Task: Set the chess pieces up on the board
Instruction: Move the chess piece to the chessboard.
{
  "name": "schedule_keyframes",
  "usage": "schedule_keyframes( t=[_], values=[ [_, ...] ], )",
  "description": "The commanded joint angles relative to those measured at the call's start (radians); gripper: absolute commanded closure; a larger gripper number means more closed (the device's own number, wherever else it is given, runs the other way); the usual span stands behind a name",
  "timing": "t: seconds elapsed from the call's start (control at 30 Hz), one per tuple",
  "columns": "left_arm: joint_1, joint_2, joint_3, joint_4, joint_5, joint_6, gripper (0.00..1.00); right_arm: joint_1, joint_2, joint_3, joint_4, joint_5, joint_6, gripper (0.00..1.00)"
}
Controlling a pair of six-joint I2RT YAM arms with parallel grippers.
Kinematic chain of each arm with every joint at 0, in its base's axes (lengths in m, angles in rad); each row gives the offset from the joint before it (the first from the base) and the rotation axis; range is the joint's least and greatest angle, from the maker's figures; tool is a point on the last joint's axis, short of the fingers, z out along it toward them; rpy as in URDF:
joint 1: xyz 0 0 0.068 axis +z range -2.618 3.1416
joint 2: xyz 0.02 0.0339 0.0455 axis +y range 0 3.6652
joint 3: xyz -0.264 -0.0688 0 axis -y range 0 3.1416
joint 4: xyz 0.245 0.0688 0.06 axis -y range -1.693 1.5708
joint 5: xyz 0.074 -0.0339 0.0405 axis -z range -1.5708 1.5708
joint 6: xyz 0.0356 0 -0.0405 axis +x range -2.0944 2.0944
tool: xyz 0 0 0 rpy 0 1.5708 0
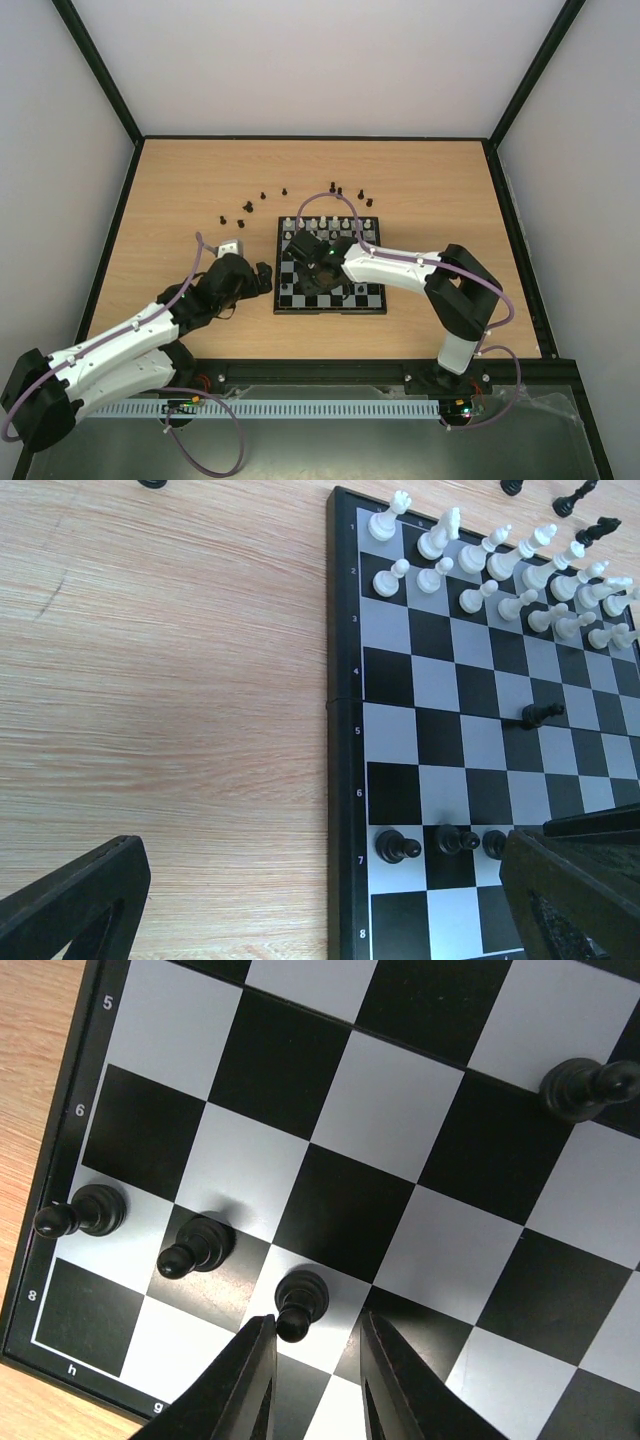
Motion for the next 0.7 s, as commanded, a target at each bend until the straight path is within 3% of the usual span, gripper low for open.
schedule_keyframes(
  t=[0.0, 0.27, 0.47, 0.67],
  values=[
    [0.006, -0.016, -0.02, -0.011, -0.007, -0.007, 0.01, 0.015, 0.027, 0.02, -0.029, 0.0, -0.002, 0.76],
    [0.005, -0.021, -0.028, -0.008, -0.005, -0.012, 0.01, 0.021, 0.036, 0.032, -0.029, 0.005, -0.003, 0.77],
    [0.005, -0.024, -0.033, -0.005, -0.003, -0.015, 0.0, 0.022, 0.046, 0.029, -0.024, 0.006, -0.001, 0.88],
    [0.006, -0.011, -0.037, 0.007, 0.004, -0.016, 0.01, 0.027, 0.034, 0.017, -0.03, 0.005, 0.002, 0.91]
  ],
)
